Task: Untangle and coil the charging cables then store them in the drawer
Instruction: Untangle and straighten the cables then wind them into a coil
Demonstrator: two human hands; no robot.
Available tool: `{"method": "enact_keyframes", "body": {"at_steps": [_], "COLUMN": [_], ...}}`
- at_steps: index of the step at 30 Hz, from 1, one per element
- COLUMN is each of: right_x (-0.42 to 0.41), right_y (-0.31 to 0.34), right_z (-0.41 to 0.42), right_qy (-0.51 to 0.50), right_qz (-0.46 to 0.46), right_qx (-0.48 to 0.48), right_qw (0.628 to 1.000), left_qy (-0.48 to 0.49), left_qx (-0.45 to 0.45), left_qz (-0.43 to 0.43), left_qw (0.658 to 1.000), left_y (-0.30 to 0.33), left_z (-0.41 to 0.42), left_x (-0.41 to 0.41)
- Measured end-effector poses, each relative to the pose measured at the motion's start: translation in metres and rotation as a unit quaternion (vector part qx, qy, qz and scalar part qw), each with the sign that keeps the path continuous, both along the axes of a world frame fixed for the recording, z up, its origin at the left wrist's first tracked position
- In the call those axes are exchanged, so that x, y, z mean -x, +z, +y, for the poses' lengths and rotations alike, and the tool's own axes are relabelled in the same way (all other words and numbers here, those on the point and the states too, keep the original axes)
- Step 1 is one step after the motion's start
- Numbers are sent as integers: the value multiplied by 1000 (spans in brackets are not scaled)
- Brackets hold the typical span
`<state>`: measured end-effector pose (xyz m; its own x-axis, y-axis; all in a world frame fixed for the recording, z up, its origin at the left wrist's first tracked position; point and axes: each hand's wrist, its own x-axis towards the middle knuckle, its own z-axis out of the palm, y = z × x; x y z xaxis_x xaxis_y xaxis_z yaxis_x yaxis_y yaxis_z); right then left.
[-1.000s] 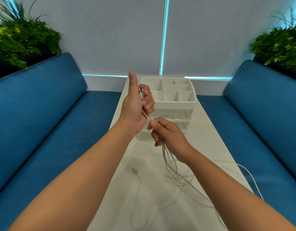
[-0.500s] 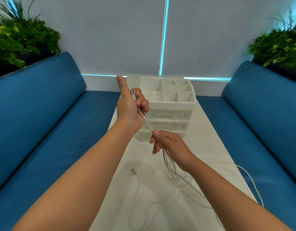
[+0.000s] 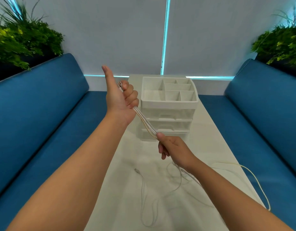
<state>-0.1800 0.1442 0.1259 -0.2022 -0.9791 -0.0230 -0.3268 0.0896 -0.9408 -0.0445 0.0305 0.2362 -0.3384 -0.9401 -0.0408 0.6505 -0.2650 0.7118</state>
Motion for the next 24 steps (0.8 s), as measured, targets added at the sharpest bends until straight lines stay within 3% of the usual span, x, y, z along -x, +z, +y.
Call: {"method": "enact_keyframes", "body": {"at_steps": [4, 12, 16, 21, 24], "right_x": [8, 13, 14, 10, 7], "right_y": [-5, -1, -1, -1, -3], "right_z": [6, 0, -4, 0, -2], "right_qy": [103, 18, 5, 2, -32], "right_qz": [-93, -81, -32, -132, -60], "right_qx": [-26, -50, -67, -26, -9], "right_qw": [990, 995, 997, 991, 998], "left_qy": [23, 24, 28, 24, 23], "left_qx": [-13, -11, -7, -1, 9], "left_qz": [11, 9, 6, 17, 6], "left_qw": [1000, 1000, 1000, 1000, 1000], "left_y": [0, -7, -6, 2, 2], "left_z": [-7, -8, -9, -11, -10], "left_x": [-5, -2, -2, -4, -2]}}
